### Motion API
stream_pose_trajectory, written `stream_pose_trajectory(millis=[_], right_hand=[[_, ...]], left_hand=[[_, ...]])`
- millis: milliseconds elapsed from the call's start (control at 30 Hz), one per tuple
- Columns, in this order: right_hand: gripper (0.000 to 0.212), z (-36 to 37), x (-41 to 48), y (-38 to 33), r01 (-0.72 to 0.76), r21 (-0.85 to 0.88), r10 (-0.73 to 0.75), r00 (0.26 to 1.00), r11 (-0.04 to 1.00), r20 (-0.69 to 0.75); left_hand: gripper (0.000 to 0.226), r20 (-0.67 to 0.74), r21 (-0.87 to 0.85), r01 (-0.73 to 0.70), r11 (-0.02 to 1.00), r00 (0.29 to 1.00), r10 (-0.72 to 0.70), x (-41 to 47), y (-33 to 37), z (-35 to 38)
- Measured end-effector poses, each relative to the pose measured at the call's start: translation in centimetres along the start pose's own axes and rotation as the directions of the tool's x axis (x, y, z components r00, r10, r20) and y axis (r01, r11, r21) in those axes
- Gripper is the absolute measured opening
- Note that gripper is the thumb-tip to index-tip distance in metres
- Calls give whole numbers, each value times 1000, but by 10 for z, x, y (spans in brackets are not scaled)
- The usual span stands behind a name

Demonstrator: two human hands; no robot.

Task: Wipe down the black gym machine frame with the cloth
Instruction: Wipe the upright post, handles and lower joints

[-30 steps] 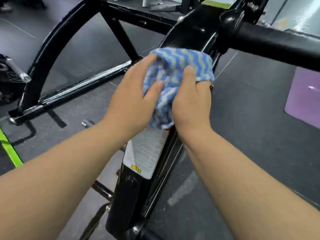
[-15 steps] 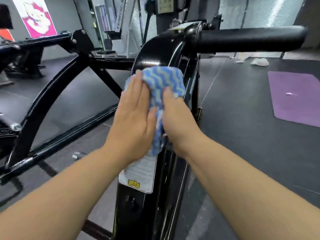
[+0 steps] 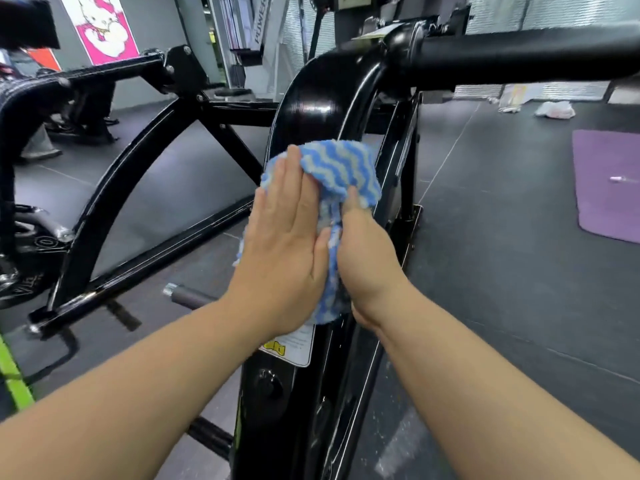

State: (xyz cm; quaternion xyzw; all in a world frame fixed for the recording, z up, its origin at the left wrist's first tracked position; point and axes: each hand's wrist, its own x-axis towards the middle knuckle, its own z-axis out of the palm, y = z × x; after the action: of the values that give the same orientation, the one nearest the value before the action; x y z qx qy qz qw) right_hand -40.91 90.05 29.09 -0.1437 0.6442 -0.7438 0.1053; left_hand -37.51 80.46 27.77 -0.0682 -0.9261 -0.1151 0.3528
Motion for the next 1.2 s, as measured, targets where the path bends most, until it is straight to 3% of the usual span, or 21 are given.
stream_pose_trajectory(millis=[67,200,300,367,433,467,533,633,767,900,967,1100,1200], right_hand=[[52,-1,11,-19,-7,39,5,999,999,44],[31,-8,60,-84,102,110,-87,987,989,-138],[42,1,68,-82,132,163,-105,981,978,-164],[54,12,52,-55,203,5,-199,964,979,-178],[49,16,28,-17,311,-217,-348,924,925,-158],[46,18,14,1,343,-278,-394,906,897,-155],[46,20,-11,35,359,-243,-398,907,901,-139],[55,23,-35,67,325,-257,-356,931,910,-83],[34,11,-26,38,181,-241,-197,979,953,-43],[62,20,16,-8,121,-276,-183,960,954,-212],[55,25,12,-6,148,-303,-225,944,941,-240],[42,23,-26,35,139,-290,-207,954,947,-218],[39,27,-49,74,103,-322,-170,967,941,-189]], left_hand=[[66,31,2,33,999,999,-33,13,-6,-6],[63,66,-145,48,988,997,-39,113,-14,-31],[48,137,-258,66,964,990,-32,125,-16,-41],[50,184,-447,167,879,979,-92,98,-21,-47],[39,130,-628,252,736,967,-220,66,-20,-53],[31,70,-641,270,718,953,-296,52,-21,-54],[25,-39,-537,279,796,935,-354,23,-14,-47],[28,-104,-421,247,873,943,-317,-28,-7,-27],[30,-130,-470,343,813,884,-449,-48,-18,-23],[27,-193,-522,314,793,862,-469,-26,-16,-22],[28,-205,-528,293,797,867,-455,-29,-14,-17],[39,-270,-201,258,945,913,-307,-71,-23,-5],[38,-182,-259,300,918,919,-351,-100,-32,-3]])
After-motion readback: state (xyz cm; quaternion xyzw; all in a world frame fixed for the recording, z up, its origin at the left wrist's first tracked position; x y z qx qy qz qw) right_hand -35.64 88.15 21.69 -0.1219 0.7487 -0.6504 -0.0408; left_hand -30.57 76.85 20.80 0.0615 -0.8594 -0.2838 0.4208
